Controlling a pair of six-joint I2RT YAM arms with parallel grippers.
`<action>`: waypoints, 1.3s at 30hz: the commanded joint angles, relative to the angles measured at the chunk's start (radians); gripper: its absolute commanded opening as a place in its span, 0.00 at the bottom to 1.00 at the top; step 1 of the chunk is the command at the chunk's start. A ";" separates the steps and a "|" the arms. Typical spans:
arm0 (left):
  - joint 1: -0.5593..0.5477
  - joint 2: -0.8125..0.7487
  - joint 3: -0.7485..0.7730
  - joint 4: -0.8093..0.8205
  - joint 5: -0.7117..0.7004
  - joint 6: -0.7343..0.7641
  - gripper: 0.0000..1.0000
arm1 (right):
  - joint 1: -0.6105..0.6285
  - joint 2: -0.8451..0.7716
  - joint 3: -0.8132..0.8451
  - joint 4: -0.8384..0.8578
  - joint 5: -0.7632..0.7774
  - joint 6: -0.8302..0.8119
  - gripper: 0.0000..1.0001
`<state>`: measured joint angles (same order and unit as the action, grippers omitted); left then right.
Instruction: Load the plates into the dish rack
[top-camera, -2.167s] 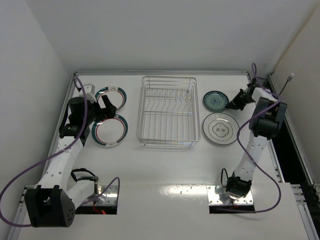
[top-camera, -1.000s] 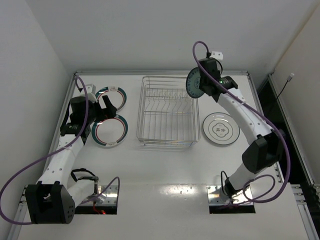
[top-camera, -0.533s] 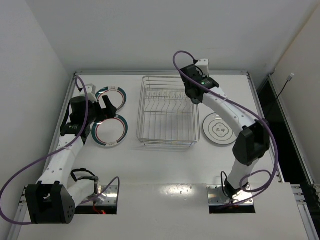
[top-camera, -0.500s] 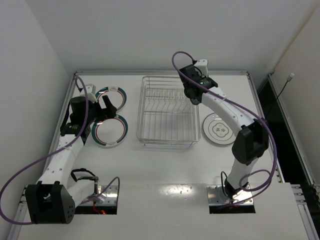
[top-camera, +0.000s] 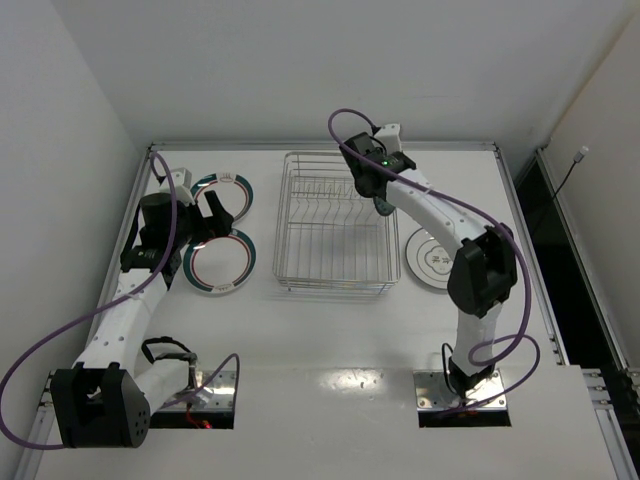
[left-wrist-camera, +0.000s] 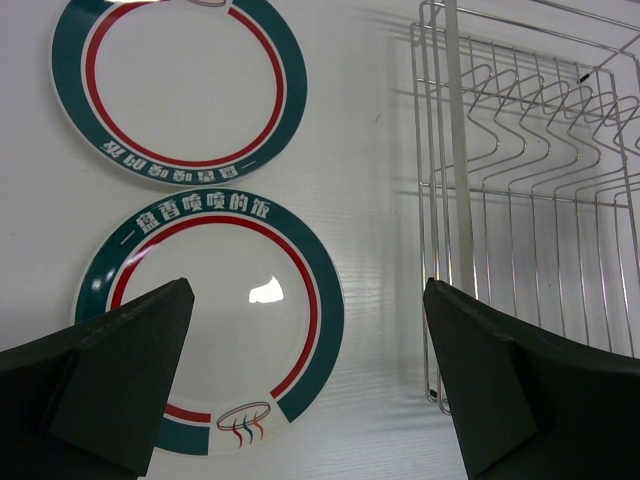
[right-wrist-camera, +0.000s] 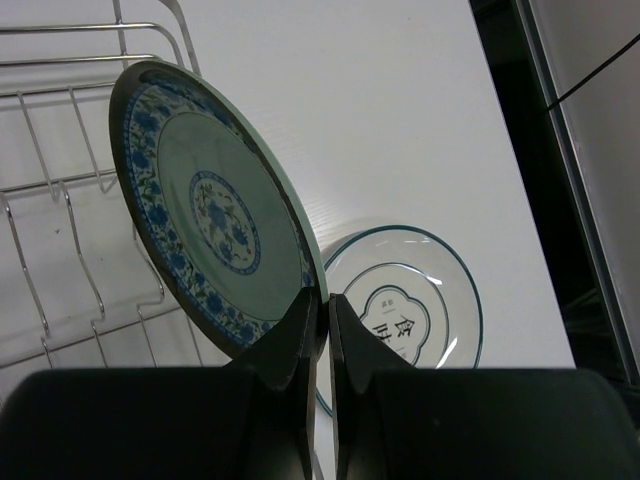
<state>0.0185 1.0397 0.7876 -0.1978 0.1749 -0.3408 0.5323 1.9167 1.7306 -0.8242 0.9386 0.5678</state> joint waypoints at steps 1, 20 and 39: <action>-0.008 -0.012 0.021 0.015 -0.002 0.011 1.00 | 0.005 0.010 0.050 -0.012 0.066 0.023 0.00; -0.008 -0.012 0.021 0.015 -0.002 0.011 1.00 | 0.005 0.110 0.181 -0.084 0.045 0.041 0.00; -0.008 -0.003 0.030 0.006 -0.002 0.011 1.00 | -0.008 0.154 0.145 -0.052 -0.253 0.050 0.01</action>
<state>0.0185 1.0397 0.7876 -0.1993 0.1749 -0.3408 0.5140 2.0945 1.8767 -0.8997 0.7559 0.6094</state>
